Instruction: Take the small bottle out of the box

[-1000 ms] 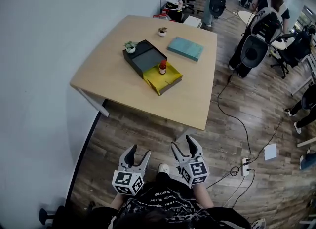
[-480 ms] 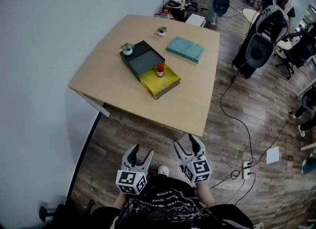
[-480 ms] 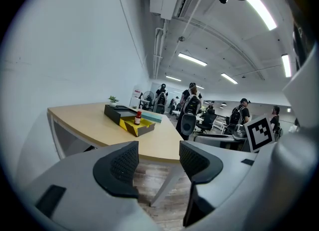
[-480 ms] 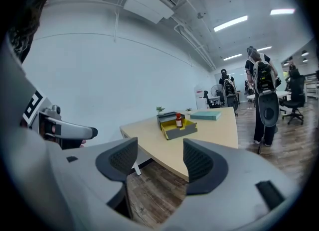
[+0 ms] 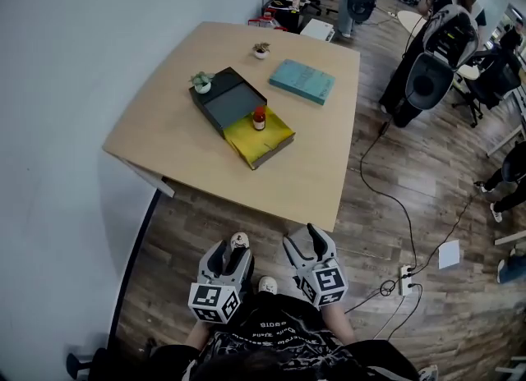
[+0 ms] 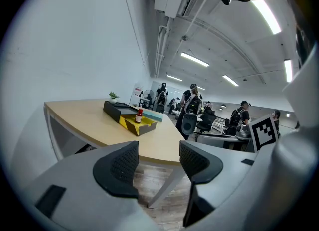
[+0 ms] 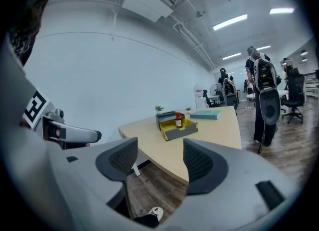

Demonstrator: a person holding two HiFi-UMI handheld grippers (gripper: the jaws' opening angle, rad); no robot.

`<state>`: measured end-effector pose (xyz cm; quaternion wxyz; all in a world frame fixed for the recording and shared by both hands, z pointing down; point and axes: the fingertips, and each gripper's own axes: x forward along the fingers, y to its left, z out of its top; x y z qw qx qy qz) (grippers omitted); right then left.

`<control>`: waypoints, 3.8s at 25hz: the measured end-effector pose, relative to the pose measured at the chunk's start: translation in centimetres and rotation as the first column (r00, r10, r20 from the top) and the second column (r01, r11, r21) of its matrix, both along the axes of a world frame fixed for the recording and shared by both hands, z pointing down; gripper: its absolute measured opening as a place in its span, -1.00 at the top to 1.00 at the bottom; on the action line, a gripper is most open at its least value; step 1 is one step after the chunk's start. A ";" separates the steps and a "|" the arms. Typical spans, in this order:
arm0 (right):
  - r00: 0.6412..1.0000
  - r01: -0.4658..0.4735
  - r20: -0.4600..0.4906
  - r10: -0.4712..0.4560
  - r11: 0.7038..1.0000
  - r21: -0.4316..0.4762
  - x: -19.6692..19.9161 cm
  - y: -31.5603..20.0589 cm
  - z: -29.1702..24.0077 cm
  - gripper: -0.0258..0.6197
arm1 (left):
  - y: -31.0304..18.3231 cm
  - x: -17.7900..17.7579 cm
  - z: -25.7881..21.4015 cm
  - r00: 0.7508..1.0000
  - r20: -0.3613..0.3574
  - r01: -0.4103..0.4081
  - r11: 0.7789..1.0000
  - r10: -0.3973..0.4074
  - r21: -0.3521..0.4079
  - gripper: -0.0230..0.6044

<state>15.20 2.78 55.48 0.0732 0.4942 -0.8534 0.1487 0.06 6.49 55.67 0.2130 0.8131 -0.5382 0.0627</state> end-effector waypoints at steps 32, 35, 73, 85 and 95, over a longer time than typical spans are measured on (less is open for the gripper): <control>0.980 -0.175 -0.095 0.173 0.984 -0.019 -6.3 -25.6 0.3 0.00 | -30.1 -5.8 0.6 0.971 -0.022 -0.239 0.971 0.240 0.026 0.10; 0.975 -0.208 -0.093 0.204 0.978 -0.030 -6.7 -27.2 0.6 0.00 | -31.5 -6.5 0.8 0.963 -0.020 -0.269 0.963 0.269 0.022 0.10; 0.978 0.051 -0.205 -0.040 0.998 0.048 -11.3 -40.0 -1.3 0.02 | -33.5 -10.1 1.5 0.998 -0.016 -0.069 0.997 0.068 -0.021 0.10; 0.977 0.094 -0.188 -0.104 0.994 -0.063 -12.4 -43.1 4.5 0.06 | -32.1 -11.1 1.2 0.997 0.075 -0.034 0.999 0.036 -0.023 0.10; 0.971 0.079 -0.218 -0.098 0.993 -0.093 -11.9 -44.8 7.2 0.19 | -31.2 -11.4 1.0 0.995 0.103 -0.005 0.999 0.009 -0.039 0.10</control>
